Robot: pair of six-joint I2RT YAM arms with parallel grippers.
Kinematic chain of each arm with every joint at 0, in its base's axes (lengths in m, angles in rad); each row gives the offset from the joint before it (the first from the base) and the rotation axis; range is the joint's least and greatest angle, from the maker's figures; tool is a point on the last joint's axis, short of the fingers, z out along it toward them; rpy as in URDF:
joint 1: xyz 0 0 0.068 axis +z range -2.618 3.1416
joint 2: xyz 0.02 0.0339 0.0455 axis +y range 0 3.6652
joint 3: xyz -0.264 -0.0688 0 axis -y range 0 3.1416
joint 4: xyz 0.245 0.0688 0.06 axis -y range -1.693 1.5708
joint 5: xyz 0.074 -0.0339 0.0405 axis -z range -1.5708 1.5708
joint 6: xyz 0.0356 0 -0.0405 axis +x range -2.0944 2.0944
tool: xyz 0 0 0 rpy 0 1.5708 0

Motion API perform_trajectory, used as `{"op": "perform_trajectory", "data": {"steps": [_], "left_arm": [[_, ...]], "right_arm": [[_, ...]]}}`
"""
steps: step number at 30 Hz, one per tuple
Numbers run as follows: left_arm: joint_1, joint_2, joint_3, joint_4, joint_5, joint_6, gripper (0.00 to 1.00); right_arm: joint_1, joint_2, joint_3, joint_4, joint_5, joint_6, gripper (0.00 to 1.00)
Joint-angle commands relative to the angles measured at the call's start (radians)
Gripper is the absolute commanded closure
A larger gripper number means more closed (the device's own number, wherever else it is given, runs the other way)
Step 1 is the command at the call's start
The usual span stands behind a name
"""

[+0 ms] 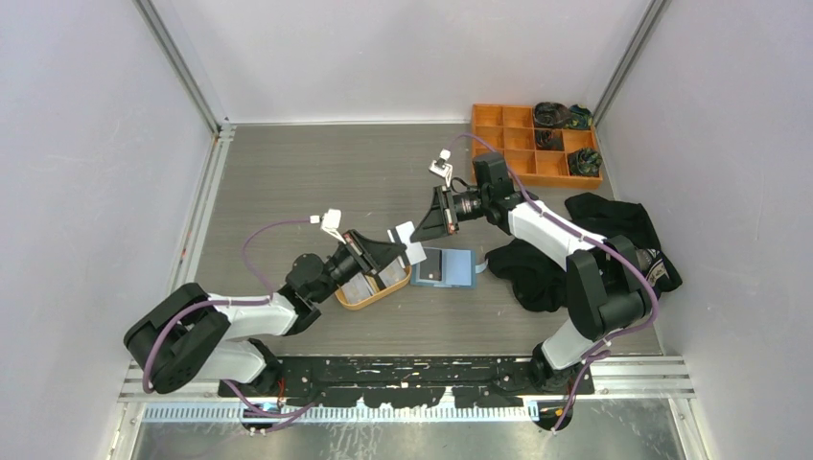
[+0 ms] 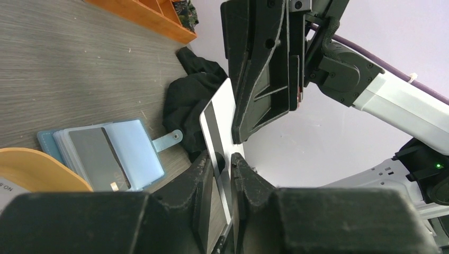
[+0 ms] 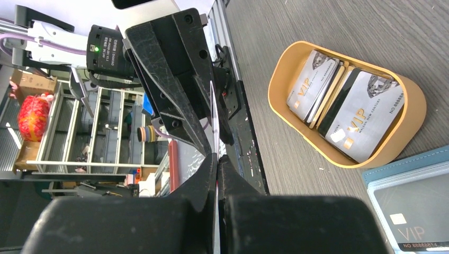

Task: Put the credit cards into the card holder
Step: Pick up the credit card from the storage box, then move the storage box to the center of the board.

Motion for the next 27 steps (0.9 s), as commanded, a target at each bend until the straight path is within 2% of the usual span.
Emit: {"op": "perform_trajectory", "data": {"steps": [1,2,4,5,8,10,12,13,16,17,19,21,22,23,27], "left_arm": [[0.021,-0.039,0.019,0.034,0.014,0.009,0.81],[0.024,-0.040,0.017,0.034,0.018,0.008,0.83],[0.028,-0.041,0.021,0.031,0.031,0.009,0.98],[0.031,-0.040,0.023,0.026,0.043,0.009,1.00],[0.044,-0.047,0.019,0.015,0.064,0.024,1.00],[0.066,-0.069,-0.002,-0.017,0.076,0.034,1.00],[0.098,-0.114,-0.033,-0.083,0.085,0.053,1.00],[0.113,-0.147,-0.044,-0.143,0.090,0.070,1.00],[0.139,-0.304,-0.026,-0.460,0.080,0.159,1.00],[0.138,-0.353,-0.003,-0.635,0.066,0.200,1.00],[0.140,-0.444,0.029,-0.825,0.029,0.266,1.00],[0.141,-0.529,0.035,-0.923,0.002,0.307,1.00],[0.140,-0.569,0.036,-0.956,-0.004,0.320,1.00],[0.140,-0.603,0.041,-0.990,-0.011,0.329,1.00],[0.143,-0.670,0.068,-1.091,-0.020,0.351,1.00]], "right_arm": [[0.004,-0.043,0.014,0.002,-0.004,-0.034,0.99],[0.004,-0.043,0.014,0.000,-0.004,-0.037,0.99],[0.004,-0.042,0.014,-0.004,0.000,-0.043,0.98],[0.003,-0.043,0.015,-0.012,0.001,-0.048,0.97],[0.004,-0.050,0.028,-0.072,0.027,-0.113,0.80],[0.004,-0.062,0.084,-0.272,0.080,-0.300,0.68],[0.004,-0.076,0.147,-0.484,0.160,-0.546,0.62],[0.004,-0.087,0.159,-0.535,0.204,-0.630,0.61],[0.009,-0.148,0.108,-0.571,0.271,-0.826,0.60],[0.018,-0.175,0.074,-0.568,0.275,-0.927,0.61],[0.053,-0.233,0.002,-0.577,0.272,-1.130,0.67],[0.126,-0.264,-0.054,-0.605,0.322,-1.313,0.68],[0.175,-0.267,-0.068,-0.606,0.374,-1.354,0.68],[0.233,-0.256,-0.071,-0.592,0.430,-1.369,0.70],[0.408,-0.136,-0.041,-0.526,0.616,-1.344,0.86]]}}
